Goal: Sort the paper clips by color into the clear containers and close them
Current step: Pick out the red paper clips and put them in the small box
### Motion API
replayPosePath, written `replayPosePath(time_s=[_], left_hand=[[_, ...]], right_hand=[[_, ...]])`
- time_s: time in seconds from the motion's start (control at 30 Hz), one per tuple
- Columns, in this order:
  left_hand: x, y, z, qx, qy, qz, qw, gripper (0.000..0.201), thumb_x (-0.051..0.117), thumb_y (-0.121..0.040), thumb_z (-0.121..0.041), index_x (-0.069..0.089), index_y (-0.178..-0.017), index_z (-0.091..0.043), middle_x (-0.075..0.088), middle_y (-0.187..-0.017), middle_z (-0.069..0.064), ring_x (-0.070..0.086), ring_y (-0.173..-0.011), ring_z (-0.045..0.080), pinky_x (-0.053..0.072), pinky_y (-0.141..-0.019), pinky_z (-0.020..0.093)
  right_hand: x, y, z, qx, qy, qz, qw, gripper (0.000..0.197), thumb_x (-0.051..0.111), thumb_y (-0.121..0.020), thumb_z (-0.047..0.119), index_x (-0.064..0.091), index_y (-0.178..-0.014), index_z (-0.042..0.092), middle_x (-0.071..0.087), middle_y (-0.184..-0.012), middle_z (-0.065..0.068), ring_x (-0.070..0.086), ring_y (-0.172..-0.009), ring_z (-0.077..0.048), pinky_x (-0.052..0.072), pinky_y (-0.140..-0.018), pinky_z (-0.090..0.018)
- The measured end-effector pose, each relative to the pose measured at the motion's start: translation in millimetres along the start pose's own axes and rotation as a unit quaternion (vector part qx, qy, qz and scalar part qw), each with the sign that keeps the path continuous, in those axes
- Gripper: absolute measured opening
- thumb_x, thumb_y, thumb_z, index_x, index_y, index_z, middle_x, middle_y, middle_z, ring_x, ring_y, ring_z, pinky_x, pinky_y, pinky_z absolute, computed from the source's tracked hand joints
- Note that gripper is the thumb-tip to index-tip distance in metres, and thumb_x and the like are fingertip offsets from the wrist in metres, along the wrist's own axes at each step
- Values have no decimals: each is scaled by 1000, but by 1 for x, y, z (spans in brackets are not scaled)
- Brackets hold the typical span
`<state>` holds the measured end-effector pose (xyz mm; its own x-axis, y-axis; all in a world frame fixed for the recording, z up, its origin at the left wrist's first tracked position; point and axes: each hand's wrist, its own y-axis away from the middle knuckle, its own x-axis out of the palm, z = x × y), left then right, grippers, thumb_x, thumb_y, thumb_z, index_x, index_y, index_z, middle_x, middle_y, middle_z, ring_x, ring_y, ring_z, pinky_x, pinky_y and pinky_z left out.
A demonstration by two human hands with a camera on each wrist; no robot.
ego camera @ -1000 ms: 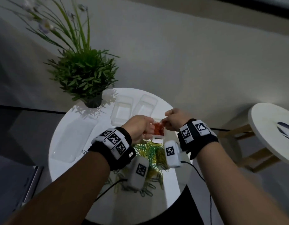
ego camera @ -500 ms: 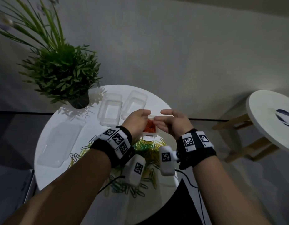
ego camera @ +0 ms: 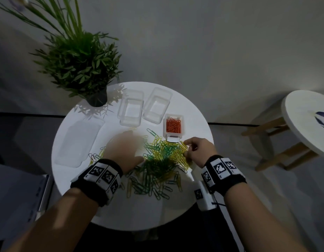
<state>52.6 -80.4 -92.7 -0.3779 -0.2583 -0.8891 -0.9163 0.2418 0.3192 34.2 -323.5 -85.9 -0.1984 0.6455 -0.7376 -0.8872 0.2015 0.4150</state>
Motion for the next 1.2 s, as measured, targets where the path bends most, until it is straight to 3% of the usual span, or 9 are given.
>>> replayPosePath(time_s=[0.17, 0.3, 0.37, 0.43, 0.5, 0.67, 0.83, 1.07, 1.2], left_hand=[[6, 15, 19, -5, -32, 20, 999, 74, 67, -79, -47, 34, -144, -35, 22, -155, 2, 22, -141, 25, 31, -110, 43], [18, 25, 1, 148, -37, -40, 988, 61, 67, -81, -28, 47, -139, -28, 34, -152, 13, 35, -138, 35, 37, -104, 57], [28, 30, -19, 201, -56, 0, 978, 56, 53, -93, -31, 34, -145, -36, 13, -160, 5, 16, -146, 28, 21, -115, 57], [36, 32, -27, 198, -69, 50, 976, 52, 39, -100, -38, 20, -148, -42, -3, -162, -1, 0, -148, 21, 7, -117, 50], [38, 33, -26, 185, -88, 69, 976, 51, 34, -101, -41, 16, -148, -44, -5, -162, -1, 0, -149, 22, 5, -118, 49], [25, 45, -6, 172, -108, 78, 976, 43, 33, -101, -43, 30, -144, -45, 5, -162, -1, 7, -148, 23, 3, -117, 51], [22, 53, -1, 166, -119, 81, 976, 48, 31, -101, -46, 23, -148, -41, 10, -161, -7, 10, -147, 20, 3, -117, 52], [11, 52, 6, 132, -114, 45, 984, 45, 36, -99, -46, 35, -143, -36, 15, -160, -3, 15, -146, 18, 5, -118, 48], [13, 42, 11, 107, -108, 55, 987, 55, 34, -99, -50, 22, -150, -33, 2, -162, -1, 3, -148, 18, 4, -118, 48]], right_hand=[[12, 17, 7, -26, -54, 10, 998, 31, 51, -90, -1, 67, -111, 16, 65, -82, -2, 57, -60, 3, 42, -52, -4], [11, 27, 1, -43, 0, -30, 999, 37, 55, -86, -2, 67, -113, 20, 66, -97, -2, 62, -86, -16, 51, -89, -29], [15, 35, -1, -100, 33, -2, 994, 50, 53, -83, -8, 64, -122, 22, 61, -112, -1, 59, -99, -18, 46, -98, -31], [23, 41, -2, -162, 101, 35, 981, 57, 52, -82, -6, 60, -128, 27, 53, -129, -4, 51, -115, -22, 40, -104, -31], [27, 42, -5, -171, 169, 47, 969, 57, 50, -86, 0, 55, -132, 34, 46, -140, -3, 42, -126, -24, 37, -106, -32], [25, 37, 1, -186, 150, 9, 971, 52, 49, -88, 0, 59, -128, 31, 49, -138, 0, 46, -125, -23, 40, -103, -31], [44, 33, 29, -223, 199, 74, 951, 57, 43, -94, 6, 39, -144, 32, 26, -156, 6, 24, -142, -19, 26, -113, -30], [47, 40, 16, -214, 238, 102, 942, 64, 47, -92, 3, 32, -147, 30, 15, -159, 8, 17, -146, -19, 20, -118, -30], [35, 40, 9, -184, 208, 71, 958, 68, 50, -88, 2, 31, -148, 28, 16, -159, 8, 18, -145, -14, 23, -117, -27]])
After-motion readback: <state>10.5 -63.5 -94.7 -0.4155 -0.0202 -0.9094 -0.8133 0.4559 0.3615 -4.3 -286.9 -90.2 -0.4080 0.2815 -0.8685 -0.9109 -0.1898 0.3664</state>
